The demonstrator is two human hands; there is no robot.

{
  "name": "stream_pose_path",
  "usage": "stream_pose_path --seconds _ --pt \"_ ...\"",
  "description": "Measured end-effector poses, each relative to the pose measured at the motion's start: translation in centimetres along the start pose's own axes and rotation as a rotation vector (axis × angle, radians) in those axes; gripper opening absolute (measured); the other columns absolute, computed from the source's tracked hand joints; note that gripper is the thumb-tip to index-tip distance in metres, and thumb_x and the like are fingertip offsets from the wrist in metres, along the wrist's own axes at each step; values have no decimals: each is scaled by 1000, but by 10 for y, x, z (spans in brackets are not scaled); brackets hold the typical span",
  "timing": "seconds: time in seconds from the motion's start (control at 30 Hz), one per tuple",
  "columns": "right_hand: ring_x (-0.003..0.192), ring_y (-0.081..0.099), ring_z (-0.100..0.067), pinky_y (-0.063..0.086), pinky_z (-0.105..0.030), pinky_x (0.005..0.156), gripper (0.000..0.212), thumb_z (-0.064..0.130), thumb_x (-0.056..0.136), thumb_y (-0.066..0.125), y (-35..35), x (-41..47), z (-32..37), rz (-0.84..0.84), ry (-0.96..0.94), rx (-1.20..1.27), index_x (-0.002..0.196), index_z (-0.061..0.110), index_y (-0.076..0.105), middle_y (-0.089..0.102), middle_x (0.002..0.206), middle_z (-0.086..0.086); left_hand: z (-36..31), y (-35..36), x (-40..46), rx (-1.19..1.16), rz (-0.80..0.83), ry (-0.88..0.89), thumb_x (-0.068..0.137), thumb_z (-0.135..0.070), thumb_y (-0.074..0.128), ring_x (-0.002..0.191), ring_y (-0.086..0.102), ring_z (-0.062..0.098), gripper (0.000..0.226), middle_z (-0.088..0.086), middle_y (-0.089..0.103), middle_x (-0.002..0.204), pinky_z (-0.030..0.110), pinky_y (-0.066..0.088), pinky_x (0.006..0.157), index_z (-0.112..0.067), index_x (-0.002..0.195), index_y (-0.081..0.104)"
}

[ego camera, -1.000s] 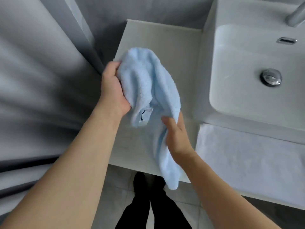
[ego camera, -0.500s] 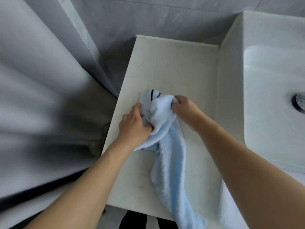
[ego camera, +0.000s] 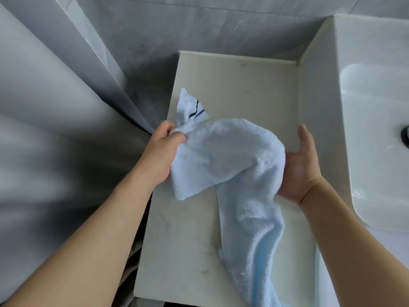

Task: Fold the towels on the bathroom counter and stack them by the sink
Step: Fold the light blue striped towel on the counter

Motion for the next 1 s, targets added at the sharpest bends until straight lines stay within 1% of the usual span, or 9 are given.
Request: stream_pose_path --seconds 0.1,0.23,0.33,0.43,0.53,0.6,0.7,0.87,1.0 --pt "108 67 -24 53 -39 91 74 71 80 49 5 10 -3 -103 175 -333 124 15 67 69 119 -9 -2 3 5 -134 112 -125 86 -13 57 86 55 27 12 12 55 92 36 42 73 -12 97 53" --pt "126 52 -40 42 -46 107 93 74 68 62 17 19 3 -107 326 -568 130 5 60 54 136 -23 8 -4 9 -334 213 -287 87 -34 51 100 65 30 38 14 66 106 38 52 82 -9 110 68" --pt "108 66 -33 53 -42 93 56 44 72 77 24 27 15 -132 244 -644 114 7 71 68 116 -18 12 -5 13 -271 167 -258 92 -32 61 103 71 25 32 9 74 111 34 59 77 -12 115 73" --pt "91 69 -32 56 -39 85 31 16 76 69 12 35 28 -463 200 -1288 105 7 69 72 98 -14 2 -4 27 -348 50 -139 94 -21 63 95 73 23 25 9 75 103 37 59 78 -12 117 66" --pt "80 63 -29 48 -30 69 19 17 73 64 3 31 42 -712 331 -1826 89 8 60 62 82 -9 -19 1 42 -112 -75 31 99 -21 55 90 64 18 8 6 67 98 42 54 86 -18 104 60" --pt "77 62 -27 47 -29 66 26 24 68 70 0 37 52 -706 339 -1784 83 9 56 60 80 -8 -33 8 50 172 -84 208 100 -28 51 85 56 7 6 -1 59 95 39 50 84 -25 97 55" --pt "89 60 -27 47 -31 75 52 38 72 72 10 63 75 -744 24 -1485 110 5 58 62 100 -9 -44 24 53 323 60 312 97 -31 54 76 52 12 6 3 58 88 33 44 72 -25 97 53" --pt "86 54 -27 37 -28 71 37 31 81 72 30 108 66 -629 -48 -1580 106 10 55 58 97 -11 -33 27 52 241 226 -137 58 -22 64 93 67 30 53 14 69 104 40 53 84 -14 110 61" --pt "85 51 -21 36 -24 66 20 22 90 64 24 107 69 -684 -134 -1565 97 4 61 58 94 -14 -21 12 49 328 235 -164 70 -10 74 89 72 29 23 10 76 92 34 56 82 -11 93 71"
Point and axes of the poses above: each hand's wrist, its own x-axis towards the middle knuckle, its own y-axis out of the palm, z = x × y, the point moved 3 cm from there along x, towards the middle knuckle
